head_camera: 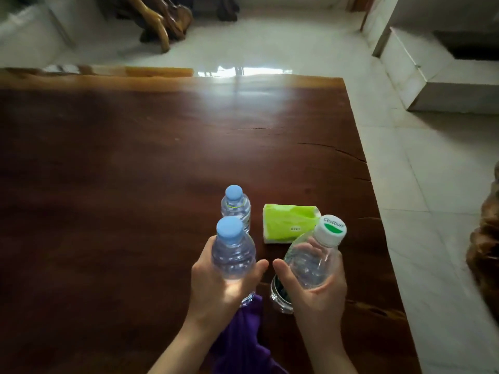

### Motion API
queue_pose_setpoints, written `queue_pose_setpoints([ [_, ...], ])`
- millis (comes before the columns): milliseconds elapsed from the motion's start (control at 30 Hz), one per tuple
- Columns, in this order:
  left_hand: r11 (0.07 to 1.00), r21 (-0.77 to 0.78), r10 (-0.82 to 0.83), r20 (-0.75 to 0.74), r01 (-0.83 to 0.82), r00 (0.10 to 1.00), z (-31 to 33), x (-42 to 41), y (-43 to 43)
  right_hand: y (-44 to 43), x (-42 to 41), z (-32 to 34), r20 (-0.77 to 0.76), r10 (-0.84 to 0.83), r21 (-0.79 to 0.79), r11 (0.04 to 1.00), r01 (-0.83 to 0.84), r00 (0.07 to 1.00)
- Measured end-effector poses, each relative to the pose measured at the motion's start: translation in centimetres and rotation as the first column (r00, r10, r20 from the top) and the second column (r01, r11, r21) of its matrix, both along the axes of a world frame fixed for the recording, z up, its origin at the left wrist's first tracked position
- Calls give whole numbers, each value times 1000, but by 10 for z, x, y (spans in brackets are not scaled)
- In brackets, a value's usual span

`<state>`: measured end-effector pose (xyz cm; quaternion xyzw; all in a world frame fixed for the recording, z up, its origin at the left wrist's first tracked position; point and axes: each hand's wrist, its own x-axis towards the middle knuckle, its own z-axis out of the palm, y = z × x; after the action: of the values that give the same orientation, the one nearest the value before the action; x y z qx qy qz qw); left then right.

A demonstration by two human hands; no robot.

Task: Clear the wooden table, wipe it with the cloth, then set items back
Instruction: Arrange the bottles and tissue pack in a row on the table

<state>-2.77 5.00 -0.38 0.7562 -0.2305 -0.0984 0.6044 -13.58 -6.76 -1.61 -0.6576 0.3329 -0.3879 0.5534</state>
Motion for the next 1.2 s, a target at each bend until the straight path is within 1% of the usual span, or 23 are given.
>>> queue_pose_setpoints([
  [167,989,61,137,-17,-135,990,-11,17,78,49,23,-12,-80,75,-18,997,-77,994],
  [267,969,74,242,-76,-237,967,-17,34,113,73,47,-15,-127,118,-59,990,-127,985],
  [367,959,88,279,-120,-270,953,-21,55,131,86,73,-16,-137,148,-63,985,-158,979],
  [433,954,110,290,-101,-279,952,-22,71,138,93,93,-18,-149,173,-59,981,-184,973],
  [567,939,131,330,-72,-319,941,-26,100,140,95,128,-25,-179,185,-67,978,-199,966],
  [667,930,114,361,-87,-350,929,-32,120,135,92,154,-33,-203,191,-67,976,-209,960],
  [867,917,86,397,-73,-390,915,-42,158,115,84,199,-44,-230,216,-89,966,-241,949],
  [1200,904,105,421,-46,-414,906,-60,195,99,76,240,-60,-195,234,-84,964,-254,952],
])
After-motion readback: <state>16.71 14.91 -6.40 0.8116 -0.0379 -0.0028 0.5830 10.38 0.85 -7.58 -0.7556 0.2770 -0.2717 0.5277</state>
